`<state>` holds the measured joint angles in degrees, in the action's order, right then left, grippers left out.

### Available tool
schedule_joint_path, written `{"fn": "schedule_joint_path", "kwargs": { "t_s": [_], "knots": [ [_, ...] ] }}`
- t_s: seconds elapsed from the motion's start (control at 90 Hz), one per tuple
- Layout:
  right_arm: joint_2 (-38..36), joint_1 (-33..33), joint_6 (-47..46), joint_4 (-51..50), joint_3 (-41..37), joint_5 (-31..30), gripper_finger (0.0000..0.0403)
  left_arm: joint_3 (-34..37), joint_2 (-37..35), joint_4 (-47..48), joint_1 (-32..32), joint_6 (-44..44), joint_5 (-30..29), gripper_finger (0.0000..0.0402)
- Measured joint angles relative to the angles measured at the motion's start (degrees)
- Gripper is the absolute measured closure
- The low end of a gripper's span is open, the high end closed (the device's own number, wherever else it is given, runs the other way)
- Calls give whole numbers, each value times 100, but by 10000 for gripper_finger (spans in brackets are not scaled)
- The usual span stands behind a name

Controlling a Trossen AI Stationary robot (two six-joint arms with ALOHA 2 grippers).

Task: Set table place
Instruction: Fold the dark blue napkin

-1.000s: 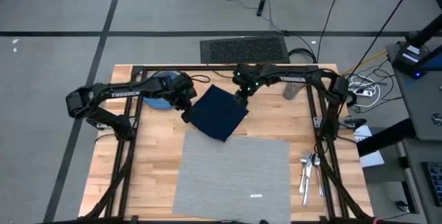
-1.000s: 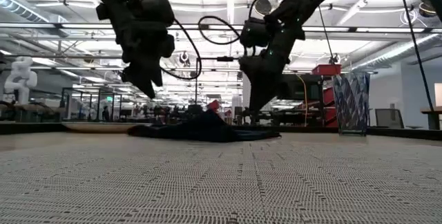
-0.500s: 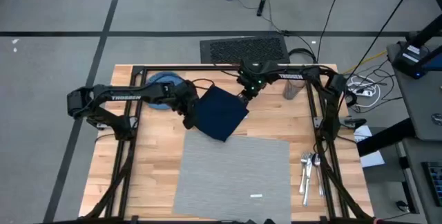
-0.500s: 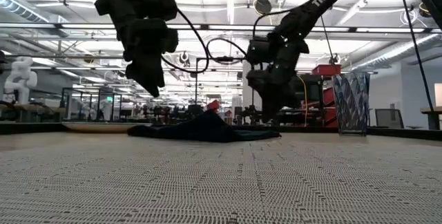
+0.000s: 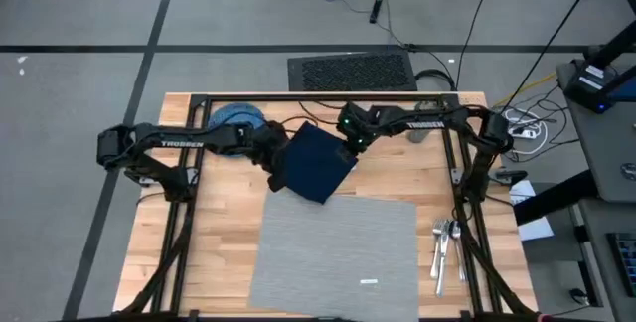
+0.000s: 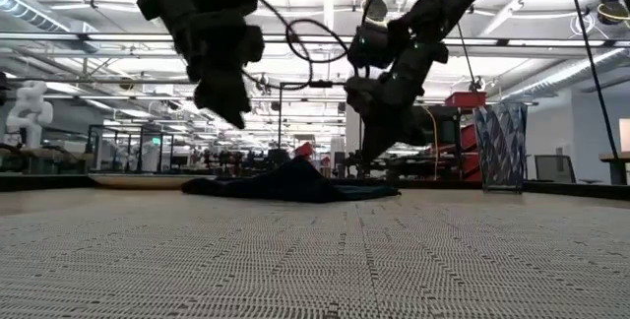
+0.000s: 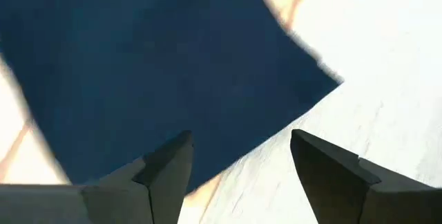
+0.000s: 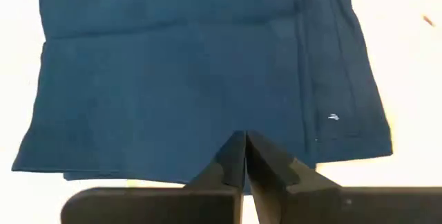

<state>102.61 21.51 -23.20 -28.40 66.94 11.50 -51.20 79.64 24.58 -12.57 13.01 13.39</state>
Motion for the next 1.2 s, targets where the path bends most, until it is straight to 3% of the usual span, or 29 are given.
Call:
{"fn": "schedule_joint_path", "kwargs": {
  "t_s": [0.211, 0.378, 0.589, 0.833, 1.067, 1.2],
  "knots": [
    [-584, -358, -389, 377, -608, -249, 403, 0, 433, -1052, 535, -68, -113, 174],
    [-1796, -541, -1358, 1369, -2041, -375, 403, 0, 703, -1486, 1076, -464, -629, 174],
    [-3271, -859, -2248, 1495, -3103, -471, 403, 0, 721, -1912, 1413, -1103, -1167, 174],
    [-4193, -1386, -2734, 1095, -3320, -1024, 403, -2, 1106, -1926, 1789, -1682, -1432, 174],
    [-4524, -1683, -2872, 497, -3327, -1160, 403, -2, 1526, -2279, 2112, -1658, -2173, 174],
    [-4612, -1728, -2907, 358, -3324, -1164, 403, -6, 1642, -2296, 2096, -1652, -2269, 174]
  ]
}}
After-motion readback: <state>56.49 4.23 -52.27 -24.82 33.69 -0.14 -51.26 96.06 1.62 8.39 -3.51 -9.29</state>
